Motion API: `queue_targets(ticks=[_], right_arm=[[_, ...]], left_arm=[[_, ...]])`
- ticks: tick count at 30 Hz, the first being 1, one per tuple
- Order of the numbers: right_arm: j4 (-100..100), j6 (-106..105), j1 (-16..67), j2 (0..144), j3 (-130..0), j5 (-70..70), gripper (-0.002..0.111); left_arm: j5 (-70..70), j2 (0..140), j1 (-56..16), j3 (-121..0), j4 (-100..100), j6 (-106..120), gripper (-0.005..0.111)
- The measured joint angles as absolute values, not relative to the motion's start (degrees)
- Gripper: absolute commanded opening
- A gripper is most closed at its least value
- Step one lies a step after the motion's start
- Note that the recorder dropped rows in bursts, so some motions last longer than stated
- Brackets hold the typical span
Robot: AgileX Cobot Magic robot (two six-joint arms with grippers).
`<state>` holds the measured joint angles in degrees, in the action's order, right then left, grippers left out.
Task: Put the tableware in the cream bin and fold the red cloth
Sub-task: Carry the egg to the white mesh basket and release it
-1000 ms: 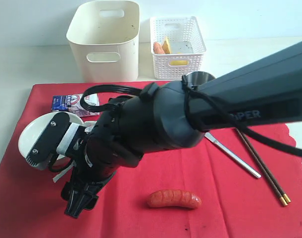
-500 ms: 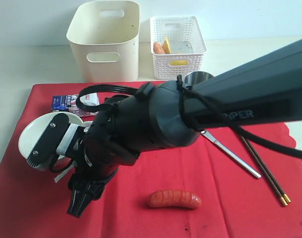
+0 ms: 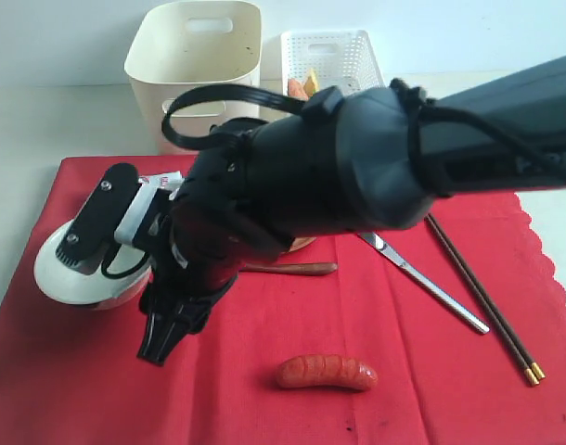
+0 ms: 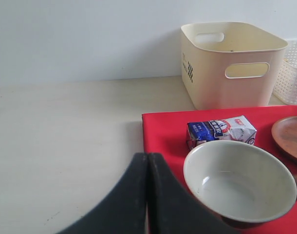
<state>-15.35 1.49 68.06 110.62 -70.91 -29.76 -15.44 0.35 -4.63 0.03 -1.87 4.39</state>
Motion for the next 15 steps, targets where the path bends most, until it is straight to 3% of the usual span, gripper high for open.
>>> queue_targets(ticks=[15], right_arm=[[-19.3, 4.4, 54.1, 108.7, -70.9, -25.3, 0.000]], left_arm=[[-15.4, 0.4, -4.6, 0.0, -1.9, 4.4, 0.001]])
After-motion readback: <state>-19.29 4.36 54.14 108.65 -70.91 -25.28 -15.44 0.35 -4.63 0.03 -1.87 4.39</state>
